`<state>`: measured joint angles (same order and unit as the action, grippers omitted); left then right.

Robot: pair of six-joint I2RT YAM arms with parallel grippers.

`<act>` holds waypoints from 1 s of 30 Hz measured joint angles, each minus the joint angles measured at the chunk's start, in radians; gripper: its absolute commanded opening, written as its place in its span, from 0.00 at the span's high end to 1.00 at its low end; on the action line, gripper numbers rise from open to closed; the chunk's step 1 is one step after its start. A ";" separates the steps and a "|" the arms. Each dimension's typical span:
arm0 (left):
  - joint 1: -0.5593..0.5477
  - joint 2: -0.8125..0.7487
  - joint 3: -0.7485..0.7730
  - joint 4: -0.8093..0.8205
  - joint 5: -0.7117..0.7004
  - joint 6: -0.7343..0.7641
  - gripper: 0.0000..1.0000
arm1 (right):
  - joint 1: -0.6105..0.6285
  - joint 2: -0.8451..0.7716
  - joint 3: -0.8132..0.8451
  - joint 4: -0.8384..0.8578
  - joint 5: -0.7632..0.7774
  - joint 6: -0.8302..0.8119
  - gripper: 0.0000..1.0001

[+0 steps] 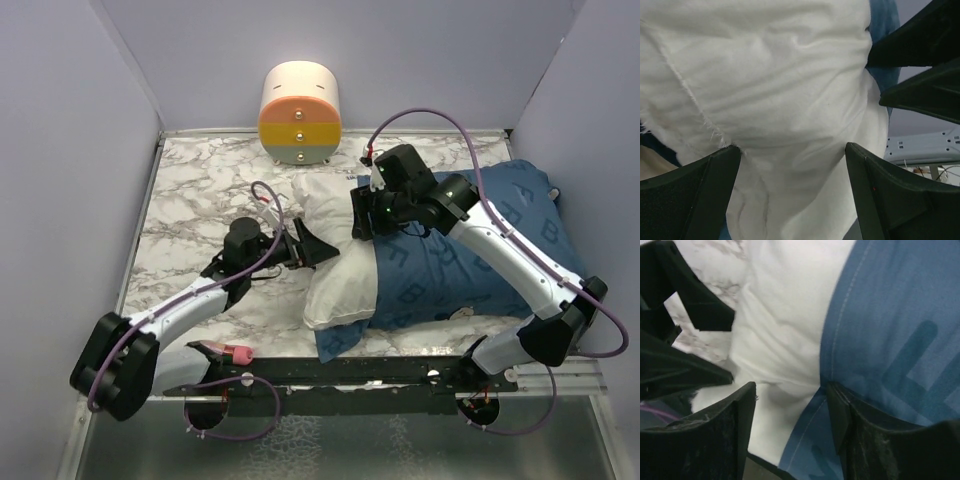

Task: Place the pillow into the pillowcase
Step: Stuff the pillow into the pillowcase.

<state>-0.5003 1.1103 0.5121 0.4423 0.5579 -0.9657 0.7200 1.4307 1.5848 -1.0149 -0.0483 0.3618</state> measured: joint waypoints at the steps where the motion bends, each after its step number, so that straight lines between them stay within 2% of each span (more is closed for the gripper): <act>1: -0.018 0.030 0.004 0.015 0.001 -0.004 0.11 | 0.000 0.028 -0.005 -0.011 0.023 -0.001 0.47; 3: -0.071 0.102 0.015 0.040 -0.001 -0.007 0.13 | 0.004 0.042 -0.005 -0.028 0.073 -0.006 0.55; 5: -0.111 0.161 0.026 0.067 -0.013 -0.008 0.19 | 0.007 0.043 -0.005 -0.039 0.110 -0.014 0.66; 6: -0.122 0.179 0.031 0.076 -0.022 -0.010 0.24 | 0.008 0.041 -0.004 -0.044 0.130 -0.022 0.74; 9: -0.128 0.228 0.049 0.105 -0.049 -0.014 0.52 | 0.007 0.039 -0.004 -0.056 0.168 -0.031 0.89; 11: -0.127 0.266 0.072 0.114 -0.057 -0.012 0.62 | 0.007 0.039 -0.004 -0.060 0.190 -0.037 0.95; 13: -0.127 0.306 0.098 0.127 -0.056 -0.014 0.64 | 0.007 0.032 -0.004 -0.060 0.202 -0.043 0.96; 16: -0.127 0.336 0.118 0.153 -0.055 -0.019 0.64 | 0.006 0.011 -0.004 -0.060 0.208 -0.054 0.92; 21: -0.126 0.339 0.120 0.180 -0.055 -0.020 0.64 | 0.005 -0.049 0.014 -0.057 0.163 -0.067 0.58; 23: -0.126 0.339 0.120 0.185 -0.053 -0.020 0.63 | 0.005 -0.052 0.035 -0.055 0.150 -0.069 0.49; 25: -0.126 0.339 0.120 0.190 -0.052 -0.020 0.63 | 0.005 -0.051 0.038 -0.055 0.149 -0.070 0.45; 30: -0.126 0.339 0.120 0.203 -0.050 -0.020 0.63 | 0.005 -0.039 -0.016 -0.056 0.199 -0.072 0.45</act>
<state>-0.6266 1.4490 0.6319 0.6453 0.5083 -0.9855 0.7254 1.3922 1.5688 -1.0710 0.1509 0.2893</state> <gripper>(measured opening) 0.368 0.555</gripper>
